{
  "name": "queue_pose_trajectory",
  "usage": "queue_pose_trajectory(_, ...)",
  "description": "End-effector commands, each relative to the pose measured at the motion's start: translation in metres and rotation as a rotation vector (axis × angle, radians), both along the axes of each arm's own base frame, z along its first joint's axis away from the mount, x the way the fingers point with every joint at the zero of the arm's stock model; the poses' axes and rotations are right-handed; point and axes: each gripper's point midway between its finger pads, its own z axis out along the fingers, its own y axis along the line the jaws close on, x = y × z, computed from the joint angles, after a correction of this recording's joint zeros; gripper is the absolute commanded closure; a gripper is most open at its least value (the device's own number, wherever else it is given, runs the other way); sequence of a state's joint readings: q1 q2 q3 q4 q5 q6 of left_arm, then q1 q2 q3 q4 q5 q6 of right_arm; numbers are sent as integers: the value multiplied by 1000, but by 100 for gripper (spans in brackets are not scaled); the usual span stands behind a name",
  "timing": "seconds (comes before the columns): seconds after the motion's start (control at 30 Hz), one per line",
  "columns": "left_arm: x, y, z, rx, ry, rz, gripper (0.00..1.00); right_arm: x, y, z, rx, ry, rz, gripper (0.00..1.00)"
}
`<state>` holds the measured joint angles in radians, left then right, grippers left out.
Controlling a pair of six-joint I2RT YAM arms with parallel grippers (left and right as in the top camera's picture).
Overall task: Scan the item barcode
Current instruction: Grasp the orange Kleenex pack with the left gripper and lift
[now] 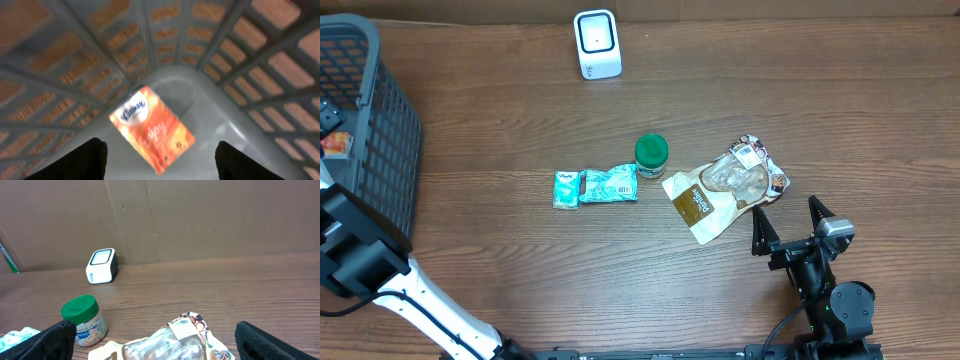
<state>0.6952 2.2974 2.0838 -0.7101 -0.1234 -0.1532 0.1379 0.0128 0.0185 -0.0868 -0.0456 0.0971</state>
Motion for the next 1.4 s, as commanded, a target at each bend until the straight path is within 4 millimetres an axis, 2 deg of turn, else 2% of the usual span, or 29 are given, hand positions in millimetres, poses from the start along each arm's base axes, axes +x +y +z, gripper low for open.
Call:
queue_pose_trajectory(0.0, 2, 4, -31, -2, 47, -6, 28, 0, 0, -2, 3, -4, -2, 0)
queue_pose_trajectory(0.33, 9, -3, -85, -69, 84, -32, 28, 0, 0, -2, 3, -4, -2, 0)
queue_pose_trajectory(0.57, 4, -8, -104, -106, 122, -35, 32, 0, 0, -2, 3, -4, -2, 0)
queue_pose_trajectory(0.6, 3, -9, -104, -110, 127, -35, 38, 0, 0, -2, 3, -4, -2, 0)
queue_pose_trajectory(0.63, 1, -10, -105, -115, 133, -35, 54, 0, 0, -2, 3, -4, -2, 0)
queue_pose_trajectory(0.67, 0, -12, -106, -121, 139, -35, 79, 0, 0, -2, 3, -4, -2, 0)
queue_pose_trajectory(0.7, -2, -13, -106, -127, 146, -35, 96, 0, 0, -2, 3, -4, -2, 0)
queue_pose_trajectory(0.87, -10, -26, -100, -180, 171, -46, 96, 0, 0, -2, 3, -4, -2, 0)
queue_pose_trajectory(0.97, -14, -31, -77, -190, 157, -26, 96, 0, 0, -2, 3, -4, -2, 0)
queue_pose_trajectory(1.07, -16, -35, -36, -177, 101, 5, 96, 0, 0, -2, 3, -4, -2, 0)
queue_pose_trajectory(1.13, -14, -40, 3, -167, 24, 11, 96, 0, 0, -2, 3, -4, -2, 0)
queue_pose_trajectory(1.23, -14, -57, 75, -159, -126, -6, 96, 0, 0, -2, 3, -4, -2, 0)
queue_pose_trajectory(1.3, -22, -78, 132, -154, -226, -44, 96, 0, 0, -2, 3, -4, -2, 0)
queue_pose_trajectory(1.37, -33, -102, 175, -154, -296, -93, 96, 0, 0, -2, 3, -4, -2, 0)
